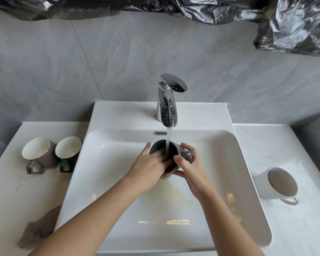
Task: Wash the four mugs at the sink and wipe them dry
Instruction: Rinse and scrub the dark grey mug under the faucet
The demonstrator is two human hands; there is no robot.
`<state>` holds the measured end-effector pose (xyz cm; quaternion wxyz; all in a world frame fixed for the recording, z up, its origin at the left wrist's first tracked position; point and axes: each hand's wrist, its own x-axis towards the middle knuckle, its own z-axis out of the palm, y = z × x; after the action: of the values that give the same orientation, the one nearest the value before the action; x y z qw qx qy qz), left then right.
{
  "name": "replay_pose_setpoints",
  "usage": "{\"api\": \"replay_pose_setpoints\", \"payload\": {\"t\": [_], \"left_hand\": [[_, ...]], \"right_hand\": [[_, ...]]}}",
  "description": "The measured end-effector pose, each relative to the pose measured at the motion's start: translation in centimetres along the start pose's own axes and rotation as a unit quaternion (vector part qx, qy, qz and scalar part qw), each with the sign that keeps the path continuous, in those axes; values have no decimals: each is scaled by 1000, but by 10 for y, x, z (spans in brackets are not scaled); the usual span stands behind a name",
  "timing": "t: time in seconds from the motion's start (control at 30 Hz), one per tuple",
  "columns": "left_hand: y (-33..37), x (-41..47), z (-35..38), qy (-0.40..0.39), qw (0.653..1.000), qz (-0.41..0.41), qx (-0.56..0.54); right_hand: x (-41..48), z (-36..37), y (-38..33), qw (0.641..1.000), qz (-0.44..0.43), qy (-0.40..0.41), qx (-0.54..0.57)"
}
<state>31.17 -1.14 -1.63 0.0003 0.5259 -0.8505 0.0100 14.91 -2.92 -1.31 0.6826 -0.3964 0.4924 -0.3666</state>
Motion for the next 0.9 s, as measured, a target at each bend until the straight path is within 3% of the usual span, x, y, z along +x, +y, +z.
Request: {"api": "replay_pose_setpoints", "payload": {"t": [0.07,0.17,0.2,0.23,0.3,0.4,0.57,0.8,0.9], "left_hand": [[8,0,-5,-42,997,-24,-66],[22,-2,-7,-107,960,-123,-230],[23,-4,-4,-108,957,-116,-245],[21,-8,-5,-97,960,-103,-242],[9,-9,-2,-15,992,-41,-114],[-4,-8,4,70,997,10,20],[7,-7,5,123,992,11,-38],[-5,-15,16,91,996,3,14],[1,-12,17,114,993,-7,-37]], "right_hand": [[2,3,0,1000,-2,11,-4],[4,5,1,1000,-4,16,-20],[4,4,1,1000,-6,12,-26],[4,1,0,999,-5,4,-32],[5,-4,-3,999,5,-18,-38],[6,-5,-4,999,13,-38,-24],[6,1,8,997,32,-33,58],[6,-4,3,995,16,-73,-67],[2,0,4,997,8,-63,-41]]}}
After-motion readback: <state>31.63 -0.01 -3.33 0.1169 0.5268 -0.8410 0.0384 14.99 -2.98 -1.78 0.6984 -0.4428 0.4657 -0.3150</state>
